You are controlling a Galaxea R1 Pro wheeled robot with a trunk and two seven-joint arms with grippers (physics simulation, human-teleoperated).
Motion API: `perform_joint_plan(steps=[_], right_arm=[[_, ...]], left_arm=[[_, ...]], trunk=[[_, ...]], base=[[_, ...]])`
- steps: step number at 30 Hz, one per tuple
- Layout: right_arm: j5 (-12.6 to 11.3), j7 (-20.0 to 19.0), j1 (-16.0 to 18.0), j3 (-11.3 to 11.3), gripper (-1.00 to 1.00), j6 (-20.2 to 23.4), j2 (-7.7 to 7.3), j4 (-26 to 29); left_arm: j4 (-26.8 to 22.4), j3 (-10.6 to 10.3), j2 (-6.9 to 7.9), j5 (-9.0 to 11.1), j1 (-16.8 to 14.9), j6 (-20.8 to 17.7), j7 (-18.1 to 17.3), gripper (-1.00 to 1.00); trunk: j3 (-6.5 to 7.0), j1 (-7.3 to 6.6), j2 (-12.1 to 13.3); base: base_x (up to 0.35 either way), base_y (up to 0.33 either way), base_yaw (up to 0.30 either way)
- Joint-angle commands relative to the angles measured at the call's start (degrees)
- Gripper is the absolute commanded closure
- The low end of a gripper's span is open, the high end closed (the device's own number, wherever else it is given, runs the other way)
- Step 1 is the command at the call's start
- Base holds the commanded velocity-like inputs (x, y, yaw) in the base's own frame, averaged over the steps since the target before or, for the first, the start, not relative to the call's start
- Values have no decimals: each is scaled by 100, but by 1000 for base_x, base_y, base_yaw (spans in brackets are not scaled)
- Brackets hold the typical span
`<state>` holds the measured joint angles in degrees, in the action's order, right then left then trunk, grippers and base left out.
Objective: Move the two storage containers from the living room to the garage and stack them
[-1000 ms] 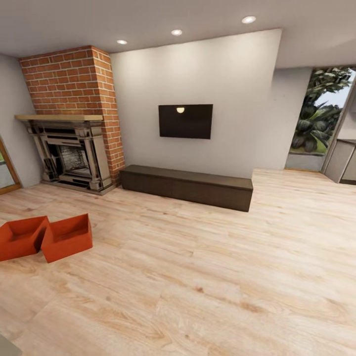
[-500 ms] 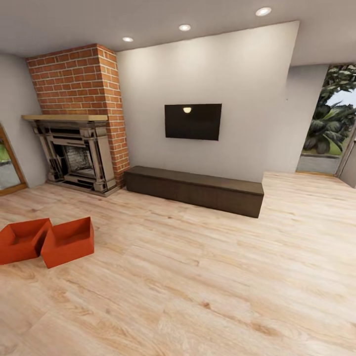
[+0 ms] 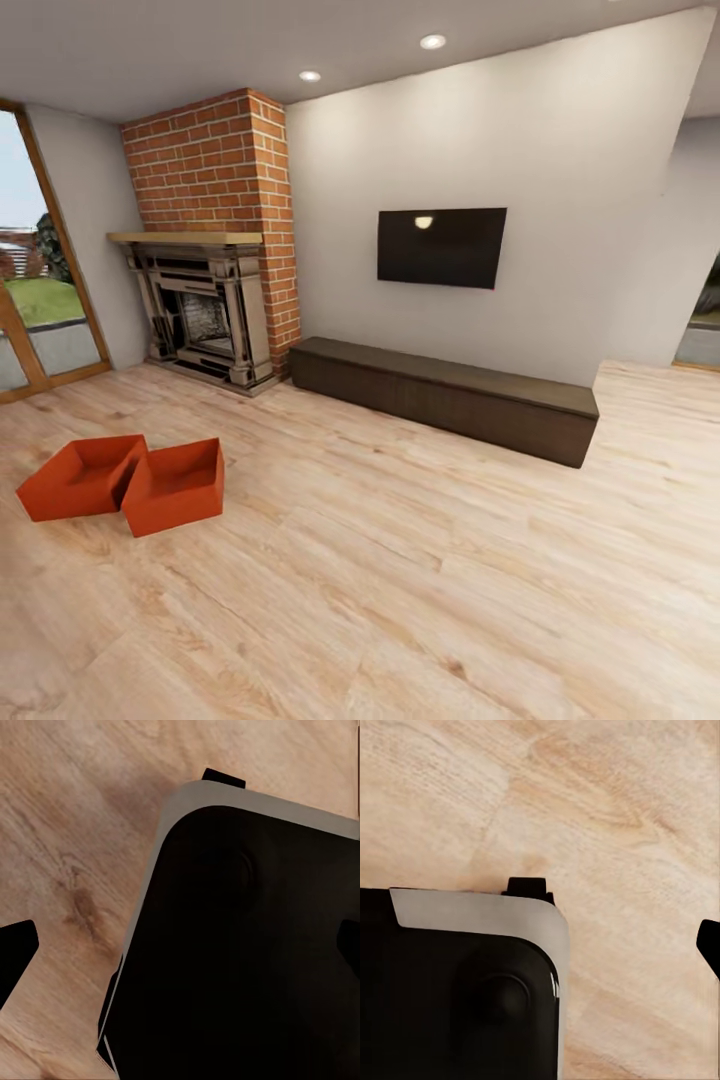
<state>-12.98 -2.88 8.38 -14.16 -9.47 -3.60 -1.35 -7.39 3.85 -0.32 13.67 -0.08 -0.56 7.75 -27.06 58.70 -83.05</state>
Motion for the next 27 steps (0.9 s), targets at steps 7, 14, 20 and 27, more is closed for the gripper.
perform_joint_plan(steps=[7,14,20,27], right_arm=[[-52,-32,6,-59,-100,-29,-1,-14],[-38,-37,6,-69,-100,-29,-1,-14],[-43,-38,6,-69,-100,-29,-1,-14],[-56,-31,6,-61,-100,-29,-1,-14]], left_arm=[[-2,36,-3,13,-1,-6,9,-100],[1,33,-3,13,-1,-14,8,-100],[1,32,-3,13,-1,-15,8,-100],[1,36,-3,13,-1,-15,8,-100]], trunk=[[-6,3,-2],[-6,3,-2],[-6,3,-2],[-6,3,-2]], base=[[320,0,51],[320,0,2],[320,0,0],[320,-1,0]])
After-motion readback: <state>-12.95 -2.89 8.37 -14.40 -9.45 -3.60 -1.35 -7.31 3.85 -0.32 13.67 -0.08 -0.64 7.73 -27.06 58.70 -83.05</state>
